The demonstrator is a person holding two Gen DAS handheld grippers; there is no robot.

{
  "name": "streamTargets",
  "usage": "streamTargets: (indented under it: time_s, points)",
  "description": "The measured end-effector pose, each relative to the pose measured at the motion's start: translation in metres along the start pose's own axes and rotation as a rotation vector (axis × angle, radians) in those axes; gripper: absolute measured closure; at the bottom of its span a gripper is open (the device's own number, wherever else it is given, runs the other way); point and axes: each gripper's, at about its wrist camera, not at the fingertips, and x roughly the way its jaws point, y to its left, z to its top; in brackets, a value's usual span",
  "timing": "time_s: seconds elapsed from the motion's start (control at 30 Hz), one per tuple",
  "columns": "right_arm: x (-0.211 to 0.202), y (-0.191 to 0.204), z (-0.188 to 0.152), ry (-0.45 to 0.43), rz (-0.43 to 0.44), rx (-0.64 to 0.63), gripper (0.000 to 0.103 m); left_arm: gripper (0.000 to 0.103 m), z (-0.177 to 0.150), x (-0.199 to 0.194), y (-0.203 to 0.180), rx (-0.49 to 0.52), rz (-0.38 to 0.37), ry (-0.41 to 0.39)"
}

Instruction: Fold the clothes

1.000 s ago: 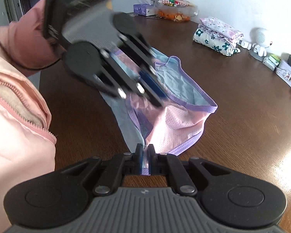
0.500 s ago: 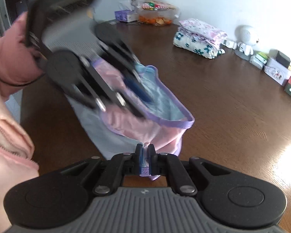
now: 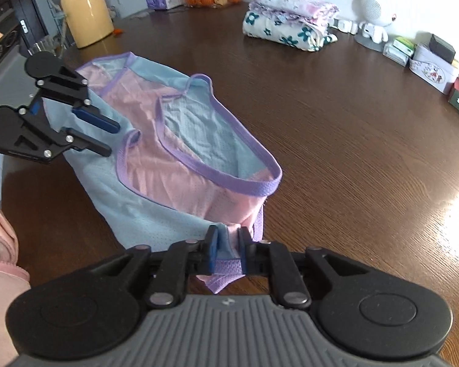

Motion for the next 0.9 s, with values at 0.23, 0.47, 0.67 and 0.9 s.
streamTargets:
  time_s: [0.23,0.47,0.67,0.9]
  points:
    - [-0.039,0.013,-0.007,-0.199,0.021,0.051,0.064,0.084,-0.01,-0.017,0.003,-0.062,0.052,-0.07]
    - [0.002,0.067,0.001,-0.167,0.204,-0.069,0.078,0.092,-0.011,0.001,-0.019,-0.021,0.012,-0.041]
    - [0.02,0.067,-0.012,-0.171,0.166,-0.006,0.084,0.087,-0.022,0.006,-0.011,-0.079,0.046,-0.073]
    - [0.01,0.049,-0.042,-0.255,0.15,0.198,0.086,0.074,-0.034,0.004,0.001,-0.197,0.042,-0.126]
